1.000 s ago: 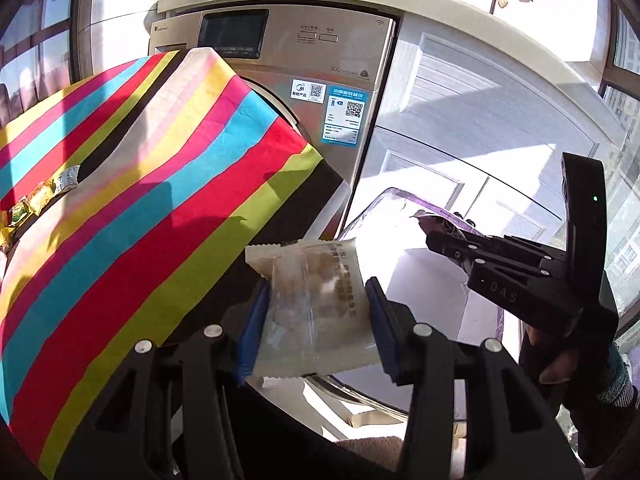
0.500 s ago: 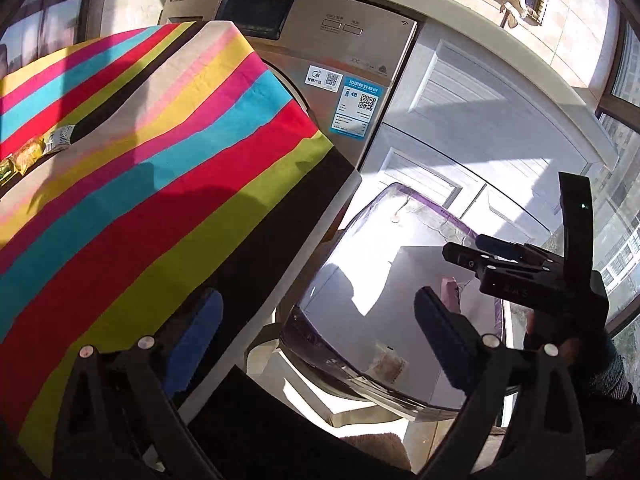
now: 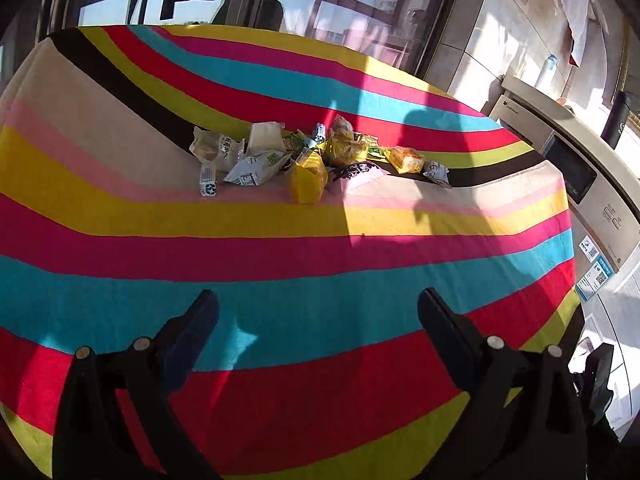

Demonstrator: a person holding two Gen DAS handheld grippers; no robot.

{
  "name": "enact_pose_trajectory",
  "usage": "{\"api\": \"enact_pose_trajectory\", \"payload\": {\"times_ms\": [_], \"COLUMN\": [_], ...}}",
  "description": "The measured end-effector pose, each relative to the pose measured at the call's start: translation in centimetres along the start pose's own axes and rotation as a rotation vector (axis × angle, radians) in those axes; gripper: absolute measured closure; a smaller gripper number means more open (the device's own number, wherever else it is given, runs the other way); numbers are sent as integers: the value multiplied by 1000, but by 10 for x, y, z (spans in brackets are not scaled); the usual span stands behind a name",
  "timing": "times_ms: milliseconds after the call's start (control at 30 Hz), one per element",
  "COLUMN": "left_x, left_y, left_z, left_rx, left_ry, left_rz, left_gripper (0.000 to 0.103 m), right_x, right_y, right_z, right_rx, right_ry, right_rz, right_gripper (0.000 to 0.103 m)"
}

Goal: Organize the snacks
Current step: 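Carry both snacks to the clear bin and open both tools to drop them, then return to the table and grasp another black chocolate bar with the right tool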

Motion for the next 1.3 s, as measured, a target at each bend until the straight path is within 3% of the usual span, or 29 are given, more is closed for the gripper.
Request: {"api": "enact_pose_trajectory", "payload": {"times_ms": [67, 133, 167, 233, 367, 400, 467, 567, 633, 700, 833, 967, 1067, 1167, 1233, 1300], "left_x": [-2, 1, 3, 4, 12, 12, 8, 5, 7, 16, 41, 56, 45, 45, 44, 43], "left_y": [-15, -23, -25, -31, -34, -35, -32, -30, -31, -32, -38, -59, -69, -72, -73, -71], "left_z": [-4, -5, -6, -8, -10, -12, -18, -29, -34, -40, -44, -36, -42, -43, -44, -43], "left_rx": [-17, -22, -24, -30, -59, -61, -54, -27, -15, -26, -72, -160, -242, -282, -298, -301], "left_ry": [10, 7, 5, 10, 0, 4, 24, 40, 40, 24, -11, -61, 3, 5, 15, 21], "left_rz": [-12, -25, -26, -28, -20, -16, -15, -6, -19, -20, -76, -121, -98, -55, -44, -35], "left_gripper": [3, 3, 3, 3, 3, 3, 3, 2, 2, 2, 2, 2, 2, 2, 2, 2], "right_x": [-7, -14, -18, -28, -44, -47, -58, -103, -150, -186, -206, -176, -132, -77, -62, -54], "right_y": [-17, -17, -15, -22, -56, -60, -50, -25, -24, -39, -120, -198, -241, -251, -254, -263], "right_z": [-7, -13, -15, -18, -19, -18, -17, -29, -59, -97, -201, -280, -328, -360, -380, -399], "right_rx": [-41, -97, -86, -68, -195, -233, -271, -215, -147, -113, -158, -224, -186, 53, 205, 268], "right_ry": [7, 6, 2, 21, 30, 19, -22, 12, 140, 265, 404, 430, 381, 245, 228, 221], "right_rz": [17, 102, 99, 25, -56, -38, 80, 154, 91, -14, -162, -274, -388, -489, -558, -550], "right_gripper": [38, 34, 33, 32, 31, 30, 30, 30, 26, 14, 15, 15, 15, 16, 22, 24]}}
Point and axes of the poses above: each gripper's, at about its wrist camera, not at the fingertips, and x roughly the way its jaws point, y to its right, z to its underside, the point moved 10 cm from there along x, roughly the way its jaws point, and after that the axes turned 12 degrees about -x, right-handed, at the moved point
